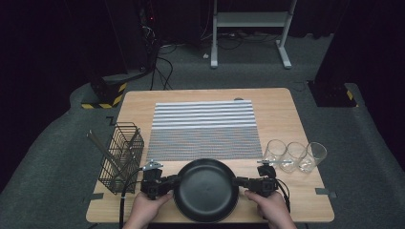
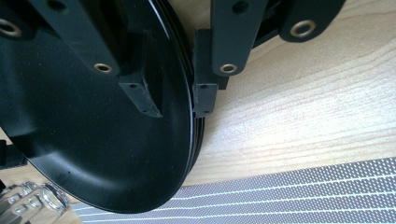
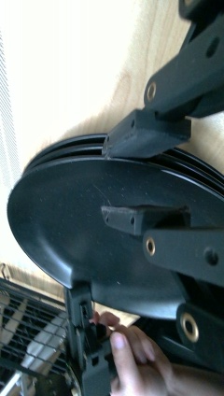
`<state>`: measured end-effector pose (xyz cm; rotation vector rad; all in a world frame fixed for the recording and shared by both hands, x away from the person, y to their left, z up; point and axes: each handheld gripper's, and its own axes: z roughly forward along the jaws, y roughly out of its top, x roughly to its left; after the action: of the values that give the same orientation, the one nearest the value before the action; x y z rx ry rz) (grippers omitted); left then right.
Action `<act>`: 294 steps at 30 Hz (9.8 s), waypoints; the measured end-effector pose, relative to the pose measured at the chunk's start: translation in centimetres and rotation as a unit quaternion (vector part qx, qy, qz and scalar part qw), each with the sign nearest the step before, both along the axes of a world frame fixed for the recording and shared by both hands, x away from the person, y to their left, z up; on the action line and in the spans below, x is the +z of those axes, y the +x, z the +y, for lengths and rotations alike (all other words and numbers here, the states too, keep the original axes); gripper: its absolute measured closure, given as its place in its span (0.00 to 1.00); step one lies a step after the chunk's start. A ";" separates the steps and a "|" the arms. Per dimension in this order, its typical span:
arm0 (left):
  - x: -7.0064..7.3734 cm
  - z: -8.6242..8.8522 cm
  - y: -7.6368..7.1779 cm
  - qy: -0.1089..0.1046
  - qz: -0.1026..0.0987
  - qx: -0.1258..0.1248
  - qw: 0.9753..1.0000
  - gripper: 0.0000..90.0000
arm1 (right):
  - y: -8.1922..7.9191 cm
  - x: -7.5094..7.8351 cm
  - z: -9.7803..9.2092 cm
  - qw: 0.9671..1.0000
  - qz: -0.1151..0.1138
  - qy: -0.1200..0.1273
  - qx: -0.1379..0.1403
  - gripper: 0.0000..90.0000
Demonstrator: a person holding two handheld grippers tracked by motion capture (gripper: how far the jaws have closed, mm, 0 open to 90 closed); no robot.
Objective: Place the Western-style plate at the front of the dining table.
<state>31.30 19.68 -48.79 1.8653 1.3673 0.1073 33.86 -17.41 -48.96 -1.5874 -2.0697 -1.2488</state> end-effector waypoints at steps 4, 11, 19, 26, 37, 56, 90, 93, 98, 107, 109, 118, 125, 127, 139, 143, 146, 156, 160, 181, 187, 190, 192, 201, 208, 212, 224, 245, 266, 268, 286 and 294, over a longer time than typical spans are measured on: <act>0.0 -0.2 0.1 0.008 -0.006 0.007 1.000 0.86 | 0.3 0.0 0.3 1.000 -0.008 -0.012 -0.014 0.82; 0.1 -0.3 0.4 0.006 -0.012 0.015 1.000 0.88 | 0.4 -0.1 0.6 0.999 -0.019 -0.023 -0.023 0.86; 0.3 -0.2 0.7 0.000 -0.017 0.019 1.000 0.91 | 0.6 -0.1 0.9 0.999 -0.019 -0.023 -0.026 0.86; 0.3 0.0 0.8 -0.005 -0.016 0.020 1.000 0.91 | 0.8 -0.2 1.0 0.999 -0.018 -0.019 -0.028 0.87; 0.0 0.8 -0.2 -0.028 0.001 0.031 0.999 0.79 | 0.9 -0.5 0.6 1.000 -0.013 0.002 -0.028 0.87; -0.8 1.0 -0.5 -0.040 0.017 0.026 0.999 0.82 | 0.9 -0.5 1.8 0.999 -0.015 -0.009 -0.030 0.91; 0.0 1.9 -0.6 -0.029 -0.008 0.044 0.999 0.84 | 1.0 -0.8 3.7 0.999 -0.029 -0.028 -0.004 0.89; -0.1 1.7 -0.6 -0.031 -0.010 0.041 0.999 0.84 | 0.7 -0.9 3.6 0.999 -0.029 -0.028 0.001 0.86; -0.3 1.5 -0.6 -0.031 -0.013 0.038 0.999 0.84 | 0.0 -0.9 3.0 0.999 -0.023 -0.021 0.008 0.82; 0.0 1.3 -0.6 -0.011 -0.020 0.038 0.999 0.84 | -0.5 -1.0 2.7 1.000 -0.017 -0.011 0.013 0.78; 0.1 1.3 -0.7 -0.009 -0.022 0.039 0.999 0.84 | -0.5 -1.0 2.7 1.000 -0.018 -0.011 0.012 0.79; 0.1 1.7 -0.4 -0.012 -0.022 0.043 0.999 0.86 | -0.5 -1.0 3.1 1.000 -0.024 -0.012 0.008 0.78; 0.1 1.7 -0.4 -0.013 -0.022 0.043 0.999 0.86 | -0.8 -1.0 3.3 0.999 -0.033 -0.025 0.003 0.81; 0.1 1.8 -0.3 -0.015 -0.021 0.043 0.999 0.86 | -0.8 -1.0 3.4 0.999 -0.036 -0.030 0.002 0.85; -0.1 1.8 -0.2 -0.028 -0.016 0.044 0.998 0.87 | -0.1 -0.8 3.6 0.996 -0.060 -0.055 0.019 0.88; -0.2 1.1 0.2 -0.034 -0.015 0.042 0.998 0.87 | 0.3 -0.7 3.0 0.996 -0.062 -0.055 0.013 0.89; -0.3 0.5 0.6 -0.037 -0.014 0.039 0.998 0.87 | 0.5 -0.7 2.4 0.996 -0.067 -0.058 0.005 0.90; -0.4 -1.2 2.1 -0.035 -0.018 0.031 0.999 0.87 | 1.3 -0.7 0.6 0.996 -0.072 -0.051 -0.024 0.91; -0.2 -1.3 1.9 -0.026 -0.018 0.030 0.999 0.86 | 1.3 -0.7 0.6 0.996 -0.074 -0.051 -0.023 0.91; -0.4 -1.5 -0.7 -0.013 0.002 0.017 1.000 0.73 | 1.1 -0.8 0.8 0.995 -0.081 -0.056 -0.024 0.91; -0.5 -1.0 -0.6 -0.028 0.000 0.020 0.999 0.78 | 1.1 -0.9 0.8 0.995 -0.077 -0.051 -0.024 0.90; -0.3 -0.9 -0.3 -0.024 -0.001 0.018 1.000 0.79 | 1.2 -1.1 1.0 0.996 -0.072 -0.047 -0.023 0.89; -0.2 -0.7 -0.1 -0.026 0.001 0.021 0.999 0.80 | 1.1 -1.2 1.2 0.996 -0.077 -0.045 -0.026 0.89; 0.2 -0.5 0.2 -0.023 0.000 0.024 0.999 0.82 | 1.1 -1.2 1.5 0.996 -0.074 -0.041 -0.024 0.86; 1.1 -0.1 0.4 -0.019 -0.012 0.028 0.999 0.84 | 1.2 -1.2 1.8 0.997 -0.062 -0.031 -0.015 0.81; 1.1 0.0 0.5 -0.016 -0.010 0.026 0.999 0.85 | 1.3 -1.1 2.0 0.998 -0.053 -0.024 -0.005 0.71; 0.7 0.3 0.5 -0.020 -0.006 0.029 0.999 0.84 | 1.0 -0.7 2.2 0.999 -0.026 -0.020 0.024 0.56; 0.7 0.3 0.4 -0.009 -0.011 0.029 0.999 0.84 | 0.8 -1.0 1.7 0.999 0.007 -0.030 0.040 0.72; 1.1 -0.3 0.5 0.002 0.011 -0.010 1.000 0.56 | 1.2 -1.9 1.1 0.999 0.016 -0.002 0.042 0.84; 1.1 -0.4 0.5 0.003 0.011 -0.015 1.000 0.54 | 1.2 -1.9 1.1 0.999 0.015 -0.002 0.042 0.84; 1.2 -0.4 0.0 0.040 0.011 -0.021 0.999 0.70 | 1.2 -2.0 1.1 0.999 0.019 0.003 0.037 0.85; 1.1 -0.3 -0.2 0.031 0.010 -0.022 0.999 0.71 | 1.4 -2.4 1.0 0.999 0.033 0.021 0.030 0.87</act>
<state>31.15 19.40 -47.69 1.9517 1.3493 0.1114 35.27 -16.42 -51.33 -1.5155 -2.0220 -1.1965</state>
